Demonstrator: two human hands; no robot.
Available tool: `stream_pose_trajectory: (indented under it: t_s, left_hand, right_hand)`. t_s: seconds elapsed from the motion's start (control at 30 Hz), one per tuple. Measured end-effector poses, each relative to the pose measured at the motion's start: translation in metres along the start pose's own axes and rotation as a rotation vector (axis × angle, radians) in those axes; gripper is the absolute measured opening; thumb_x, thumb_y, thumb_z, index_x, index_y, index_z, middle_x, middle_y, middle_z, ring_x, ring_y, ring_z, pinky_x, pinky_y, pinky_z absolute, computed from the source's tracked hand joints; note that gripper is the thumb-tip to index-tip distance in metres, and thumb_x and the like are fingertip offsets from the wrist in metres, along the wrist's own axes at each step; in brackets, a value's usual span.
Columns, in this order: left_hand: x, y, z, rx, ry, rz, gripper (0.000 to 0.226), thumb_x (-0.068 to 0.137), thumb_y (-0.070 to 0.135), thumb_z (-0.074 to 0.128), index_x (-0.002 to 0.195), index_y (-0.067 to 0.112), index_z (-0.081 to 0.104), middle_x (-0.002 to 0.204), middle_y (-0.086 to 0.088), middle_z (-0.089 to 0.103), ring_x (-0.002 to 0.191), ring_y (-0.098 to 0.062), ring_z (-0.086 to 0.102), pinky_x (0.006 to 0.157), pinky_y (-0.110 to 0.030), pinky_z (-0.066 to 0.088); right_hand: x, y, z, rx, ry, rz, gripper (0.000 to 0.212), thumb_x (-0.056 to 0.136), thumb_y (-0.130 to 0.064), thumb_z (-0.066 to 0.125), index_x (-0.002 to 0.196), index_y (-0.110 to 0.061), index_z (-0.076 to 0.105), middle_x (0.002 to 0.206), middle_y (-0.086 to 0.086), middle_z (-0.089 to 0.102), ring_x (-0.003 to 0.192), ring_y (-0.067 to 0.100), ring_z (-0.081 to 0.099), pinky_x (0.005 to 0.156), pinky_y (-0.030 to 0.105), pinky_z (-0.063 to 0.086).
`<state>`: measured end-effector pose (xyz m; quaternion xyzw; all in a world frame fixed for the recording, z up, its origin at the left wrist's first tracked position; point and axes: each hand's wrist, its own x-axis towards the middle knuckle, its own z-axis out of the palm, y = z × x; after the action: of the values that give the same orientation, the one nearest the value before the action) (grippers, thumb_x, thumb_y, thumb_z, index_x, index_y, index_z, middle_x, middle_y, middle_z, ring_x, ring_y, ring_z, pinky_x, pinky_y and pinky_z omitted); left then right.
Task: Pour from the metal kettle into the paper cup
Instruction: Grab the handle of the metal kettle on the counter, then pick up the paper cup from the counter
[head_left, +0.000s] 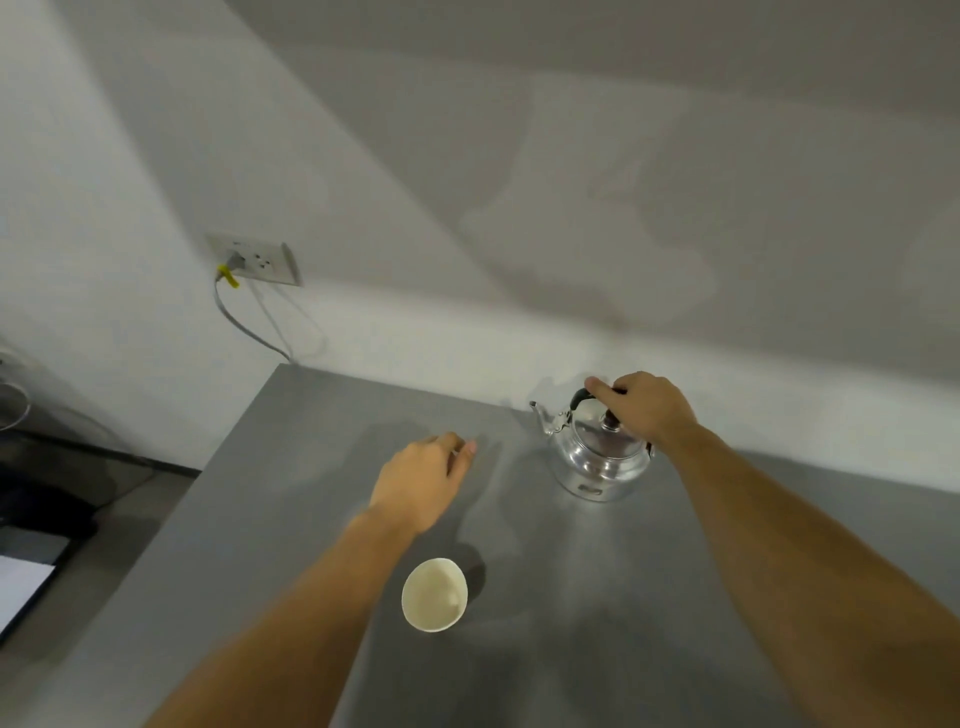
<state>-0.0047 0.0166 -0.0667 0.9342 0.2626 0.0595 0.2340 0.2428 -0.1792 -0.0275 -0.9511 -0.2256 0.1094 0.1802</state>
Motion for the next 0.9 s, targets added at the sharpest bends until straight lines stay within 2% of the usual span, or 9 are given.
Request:
stream_pose_trajectory:
  t_s: [0.13,0.3,0.43,0.5,0.6,0.67,0.77,0.83,0.9]
  left_hand:
    - [-0.003,-0.007,0.006,-0.008,-0.003,0.006,0.039,0.106,0.051,0.042,0.108,0.023,0.069,0.1,-0.003,0.076,0.092,-0.032,0.071,0.072,-0.036,0.053]
    - [-0.018,-0.019,0.005,-0.056,-0.033,-0.034,0.039,0.104,0.055,0.043,0.111,0.027,0.069,0.1,0.003,0.077,0.093,-0.025,0.071,0.074,-0.034,0.051]
    - [-0.043,-0.028,0.0,-0.225,-0.055,-0.1,0.044,0.099,0.062,0.046,0.113,0.028,0.071,0.085,0.013,0.069,0.084,-0.014,0.067,0.072,-0.027,0.047]
    - [-0.06,-0.034,-0.001,-0.321,-0.083,-0.131,0.055,0.093,0.072,0.044,0.117,0.03,0.07,0.092,0.013,0.071,0.087,-0.01,0.066,0.076,-0.024,0.045]
    - [-0.088,-0.045,0.003,-0.454,-0.173,-0.142,0.073,0.083,0.082,0.046,0.134,0.032,0.062,0.119,0.011,0.069,0.106,-0.007,0.064,0.092,-0.023,0.044]
    - [-0.106,-0.051,0.009,-0.52,-0.222,-0.125,0.083,0.077,0.088,0.049,0.14,0.035,0.057,0.128,0.011,0.064,0.115,0.002,0.059,0.1,-0.019,0.04]
    - [-0.124,-0.056,0.017,-0.603,-0.267,-0.108,0.067,0.07,0.091,0.057,0.126,0.055,0.051,0.126,0.015,0.064,0.104,0.019,0.061,0.086,-0.004,0.047]
    - [-0.131,-0.059,0.025,-0.667,-0.294,-0.133,0.076,0.067,0.083,0.073,0.131,0.048,0.052,0.125,0.013,0.064,0.1,0.007,0.069,0.075,-0.017,0.061]
    - [-0.136,-0.062,0.034,-0.658,-0.3,-0.139,0.094,0.061,0.077,0.084,0.14,0.043,0.046,0.129,0.018,0.062,0.106,-0.004,0.07,0.083,-0.029,0.063]
  right_hand:
    - [-0.001,0.001,0.0,0.041,-0.02,0.002,0.069,0.081,-0.078,0.045,0.055,-0.017,0.062,0.051,-0.005,0.067,0.051,0.014,0.06,0.047,0.027,0.036]
    - [-0.015,-0.004,-0.002,0.058,0.011,0.023,0.067,0.077,-0.079,0.048,0.049,-0.018,0.057,0.033,-0.011,0.053,0.048,0.014,0.057,0.045,0.027,0.033]
    - [-0.037,-0.011,-0.009,0.07,0.061,0.013,0.069,0.076,-0.078,0.048,0.042,-0.018,0.042,0.031,-0.013,0.047,0.043,0.015,0.049,0.045,0.028,0.03]
    - [-0.052,-0.015,-0.015,0.084,0.084,0.005,0.071,0.075,-0.078,0.049,0.039,-0.018,0.04,0.03,-0.01,0.042,0.04,0.016,0.044,0.044,0.028,0.028]
    - [-0.076,-0.022,-0.022,0.082,0.105,-0.002,0.063,0.077,-0.076,0.049,0.039,-0.026,0.047,0.03,-0.007,0.038,0.038,0.016,0.037,0.044,0.028,0.027]
    - [-0.093,-0.026,-0.026,0.087,0.113,0.003,0.067,0.077,-0.075,0.05,0.038,-0.021,0.043,0.029,-0.007,0.037,0.038,0.016,0.035,0.044,0.028,0.027]
    - [-0.118,-0.031,-0.03,0.092,0.127,-0.017,0.067,0.079,-0.073,0.052,0.04,-0.02,0.044,0.03,-0.007,0.039,0.039,0.016,0.036,0.045,0.028,0.027]
    - [-0.135,-0.036,-0.032,0.098,0.126,-0.041,0.058,0.081,-0.073,0.052,0.042,-0.031,0.051,0.031,-0.01,0.042,0.039,0.015,0.037,0.044,0.029,0.028]
    - [-0.15,-0.04,-0.033,0.108,0.126,-0.062,0.055,0.081,-0.075,0.051,0.043,-0.035,0.053,0.032,-0.013,0.044,0.038,0.012,0.038,0.044,0.028,0.028]
